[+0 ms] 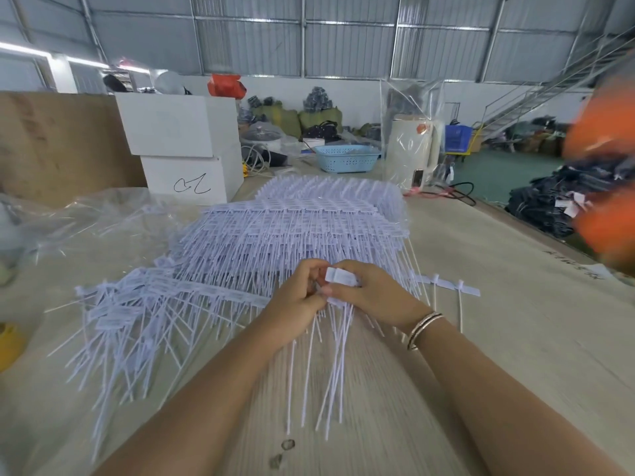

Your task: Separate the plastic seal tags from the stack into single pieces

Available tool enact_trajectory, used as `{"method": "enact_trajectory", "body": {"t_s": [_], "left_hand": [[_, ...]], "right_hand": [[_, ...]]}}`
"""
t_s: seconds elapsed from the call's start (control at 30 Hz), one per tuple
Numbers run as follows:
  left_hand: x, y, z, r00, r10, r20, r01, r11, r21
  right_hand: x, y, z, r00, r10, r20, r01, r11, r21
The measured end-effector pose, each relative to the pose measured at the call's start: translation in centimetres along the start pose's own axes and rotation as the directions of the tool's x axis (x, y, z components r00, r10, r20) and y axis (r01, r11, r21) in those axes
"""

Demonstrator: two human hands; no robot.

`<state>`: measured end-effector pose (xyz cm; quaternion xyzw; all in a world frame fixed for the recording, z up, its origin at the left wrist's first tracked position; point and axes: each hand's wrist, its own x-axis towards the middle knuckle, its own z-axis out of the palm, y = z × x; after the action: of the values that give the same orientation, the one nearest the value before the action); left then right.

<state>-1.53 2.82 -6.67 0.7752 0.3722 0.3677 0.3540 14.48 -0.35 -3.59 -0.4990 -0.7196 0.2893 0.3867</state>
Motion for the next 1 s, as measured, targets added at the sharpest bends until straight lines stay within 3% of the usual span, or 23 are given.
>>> {"method": "enact_trajectory", "body": {"t_s": [0.3,0.53,0.63,0.73,0.83,0.9,1.0], "left_hand": [[0.2,1.4,0.2,0.991,0.057,-0.122,-0.091,0.951,-0.297],[-0.3,1.9,-0.5,0.993,0.092,-0.068,-0.101,0.984,-0.149],[-0.2,1.7,-1.5,1.0,0.01,-0.001,-0.01,0.994,-0.112],[0.0,1.1,-1.7,0.999,0.008,-0.032,0.0,0.972,0.236],[0.0,1.3,-1.7,0.984,0.151,-0.095,-0.077,0.839,0.539],[0.1,1.3,-2.0,0.982,0.159,-0.1,-0.083,0.846,0.527],[0.2,1.1,-1.9,0.997,0.072,-0.037,-0.055,0.94,0.338]], "right_hand": [[-0.3,0.0,-0.2,0.999,0.036,-0.016,-0.037,0.999,-0.035],[-0.4,0.2,-0.3,0.993,0.066,0.097,-0.075,0.993,0.091],[-0.5,0.1,-0.4,0.993,0.069,0.099,-0.085,0.981,0.174],[-0.4,0.0,-0.2,0.987,0.093,0.135,-0.116,0.977,0.181],[-0.4,0.0,-0.3,0.982,0.113,0.151,-0.144,0.965,0.217],[-0.5,-0.1,-0.5,0.98,0.119,0.159,-0.152,0.965,0.215],[-0.6,-0.2,-0.5,0.975,0.137,0.174,-0.17,0.967,0.19]]}}
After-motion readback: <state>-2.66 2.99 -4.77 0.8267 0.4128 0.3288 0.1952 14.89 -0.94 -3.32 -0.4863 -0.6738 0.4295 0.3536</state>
